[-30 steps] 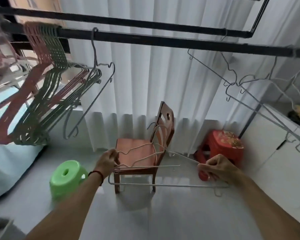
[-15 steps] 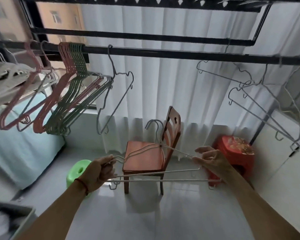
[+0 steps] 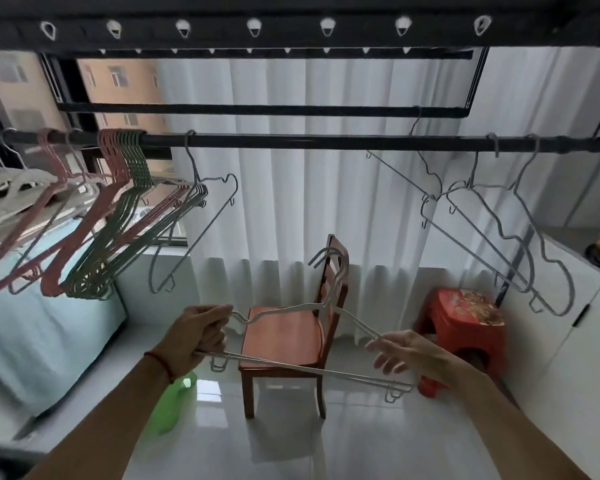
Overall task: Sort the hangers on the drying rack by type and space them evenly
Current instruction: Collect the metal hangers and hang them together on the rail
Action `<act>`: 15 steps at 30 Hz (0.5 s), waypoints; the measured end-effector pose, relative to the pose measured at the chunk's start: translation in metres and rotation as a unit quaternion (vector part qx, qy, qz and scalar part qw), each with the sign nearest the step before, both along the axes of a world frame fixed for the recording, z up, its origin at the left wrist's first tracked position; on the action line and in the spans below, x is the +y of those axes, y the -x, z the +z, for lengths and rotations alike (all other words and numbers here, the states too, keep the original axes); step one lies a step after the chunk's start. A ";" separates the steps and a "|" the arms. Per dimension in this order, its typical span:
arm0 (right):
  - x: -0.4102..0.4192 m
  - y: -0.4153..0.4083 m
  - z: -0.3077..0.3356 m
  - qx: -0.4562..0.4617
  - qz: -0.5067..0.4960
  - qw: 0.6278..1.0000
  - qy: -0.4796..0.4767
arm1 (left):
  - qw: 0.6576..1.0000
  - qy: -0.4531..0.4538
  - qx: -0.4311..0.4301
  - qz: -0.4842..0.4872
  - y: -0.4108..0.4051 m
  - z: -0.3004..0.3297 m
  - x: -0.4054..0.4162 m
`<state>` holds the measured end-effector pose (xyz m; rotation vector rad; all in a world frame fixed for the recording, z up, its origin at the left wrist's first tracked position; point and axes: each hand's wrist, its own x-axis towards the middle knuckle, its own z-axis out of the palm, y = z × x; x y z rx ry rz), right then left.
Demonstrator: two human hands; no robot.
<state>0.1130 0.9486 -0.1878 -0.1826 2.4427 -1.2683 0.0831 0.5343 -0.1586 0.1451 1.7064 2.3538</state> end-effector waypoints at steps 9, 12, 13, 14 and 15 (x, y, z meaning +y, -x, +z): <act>0.009 -0.001 0.040 0.082 -0.033 0.994 0.059 | 0.977 0.119 0.107 0.140 0.028 0.040 0.005; 0.005 -0.001 0.058 0.143 -0.083 0.984 0.068 | 0.886 0.351 0.207 0.220 0.036 0.049 0.008; 0.003 -0.002 0.066 0.155 -0.091 0.982 0.063 | 0.843 0.424 0.239 0.227 0.037 0.051 0.010; 0.001 -0.001 0.073 0.161 -0.104 0.979 0.063 | 0.804 0.482 0.258 0.232 0.037 0.054 0.012; -0.001 -0.001 0.082 0.169 -0.121 0.976 0.065 | 0.774 0.522 0.265 0.242 0.038 0.055 0.013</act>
